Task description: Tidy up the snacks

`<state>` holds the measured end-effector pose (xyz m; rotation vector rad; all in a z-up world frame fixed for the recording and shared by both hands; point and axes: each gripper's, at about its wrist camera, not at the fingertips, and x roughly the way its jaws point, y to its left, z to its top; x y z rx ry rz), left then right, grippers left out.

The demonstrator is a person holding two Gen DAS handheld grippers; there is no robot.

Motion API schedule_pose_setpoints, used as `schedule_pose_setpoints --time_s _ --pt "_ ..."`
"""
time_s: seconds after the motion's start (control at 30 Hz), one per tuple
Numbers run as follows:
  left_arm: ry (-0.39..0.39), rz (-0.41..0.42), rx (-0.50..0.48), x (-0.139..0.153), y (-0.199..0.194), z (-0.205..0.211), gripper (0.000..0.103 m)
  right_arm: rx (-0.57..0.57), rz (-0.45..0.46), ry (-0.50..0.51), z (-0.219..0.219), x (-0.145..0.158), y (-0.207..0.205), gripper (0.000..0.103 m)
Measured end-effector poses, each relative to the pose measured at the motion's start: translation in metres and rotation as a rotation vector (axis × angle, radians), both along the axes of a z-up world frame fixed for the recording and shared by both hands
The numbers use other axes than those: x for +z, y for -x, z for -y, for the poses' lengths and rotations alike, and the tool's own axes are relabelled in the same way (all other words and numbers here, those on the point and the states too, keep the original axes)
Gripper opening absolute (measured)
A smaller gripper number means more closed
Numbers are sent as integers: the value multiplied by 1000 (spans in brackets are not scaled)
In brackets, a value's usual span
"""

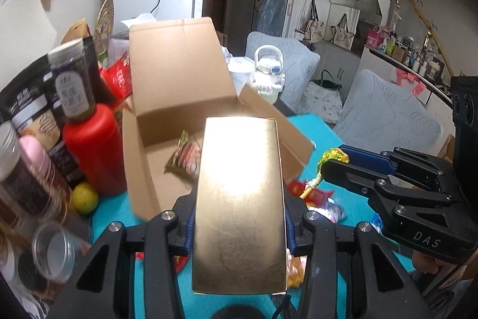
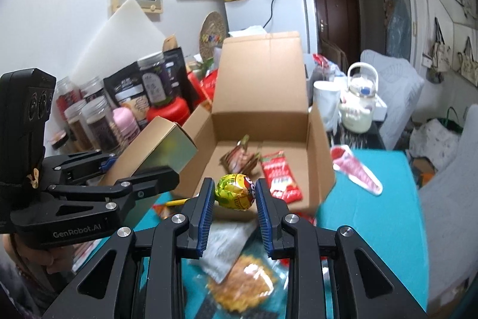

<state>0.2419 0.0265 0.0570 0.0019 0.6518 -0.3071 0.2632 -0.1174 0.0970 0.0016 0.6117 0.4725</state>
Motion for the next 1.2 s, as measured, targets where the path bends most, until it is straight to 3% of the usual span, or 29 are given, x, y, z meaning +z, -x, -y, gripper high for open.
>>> schedule_pose_setpoints --time_s 0.63,0.87,1.2 --pt "18 48 63 7 -100 -5 43 -69 80 33 1 11 -98 28" --pt "6 17 111 -10 -129 -13 43 -71 48 23 -8 -6 -130 28" --pt "-40 -92 124 -48 -164 -15 43 -46 -63 -6 -14 -43 -165 28"
